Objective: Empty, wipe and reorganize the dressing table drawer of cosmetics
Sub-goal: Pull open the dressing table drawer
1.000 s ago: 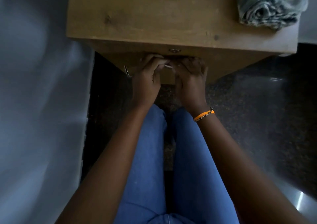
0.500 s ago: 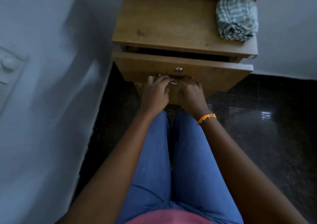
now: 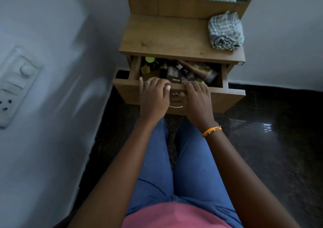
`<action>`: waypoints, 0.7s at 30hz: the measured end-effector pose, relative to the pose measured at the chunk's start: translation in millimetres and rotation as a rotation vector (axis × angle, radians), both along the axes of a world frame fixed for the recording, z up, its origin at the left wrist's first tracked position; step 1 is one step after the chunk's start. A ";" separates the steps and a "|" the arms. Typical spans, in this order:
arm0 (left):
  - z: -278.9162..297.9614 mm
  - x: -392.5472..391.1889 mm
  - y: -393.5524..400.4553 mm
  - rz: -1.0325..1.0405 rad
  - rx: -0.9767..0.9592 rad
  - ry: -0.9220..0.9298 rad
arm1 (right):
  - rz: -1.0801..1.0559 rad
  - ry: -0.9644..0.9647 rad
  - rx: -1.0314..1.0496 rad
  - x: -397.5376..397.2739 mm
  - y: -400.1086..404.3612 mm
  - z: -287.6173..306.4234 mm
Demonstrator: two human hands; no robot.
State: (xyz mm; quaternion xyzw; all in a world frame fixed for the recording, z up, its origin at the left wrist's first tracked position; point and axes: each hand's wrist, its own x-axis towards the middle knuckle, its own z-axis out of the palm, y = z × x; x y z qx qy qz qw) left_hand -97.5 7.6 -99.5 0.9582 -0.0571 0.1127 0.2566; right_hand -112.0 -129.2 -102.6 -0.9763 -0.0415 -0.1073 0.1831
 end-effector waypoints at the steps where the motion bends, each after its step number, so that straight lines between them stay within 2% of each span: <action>1: -0.5 -1.9 0.7 -0.008 0.005 0.002 | 0.011 0.001 -0.019 -2.3 -2.4 1.1; 5: 1.1 -6.4 2.6 0.020 0.015 0.009 | 0.053 0.080 0.009 -9.2 -9.8 12.2; 12: 2.9 -24.8 4.4 0.005 0.144 0.055 | 0.102 0.221 0.113 -29.7 -17.2 28.9; 21: 14.0 -39.5 1.7 -0.032 0.190 0.288 | 0.170 0.546 0.181 -39.9 -24.6 48.4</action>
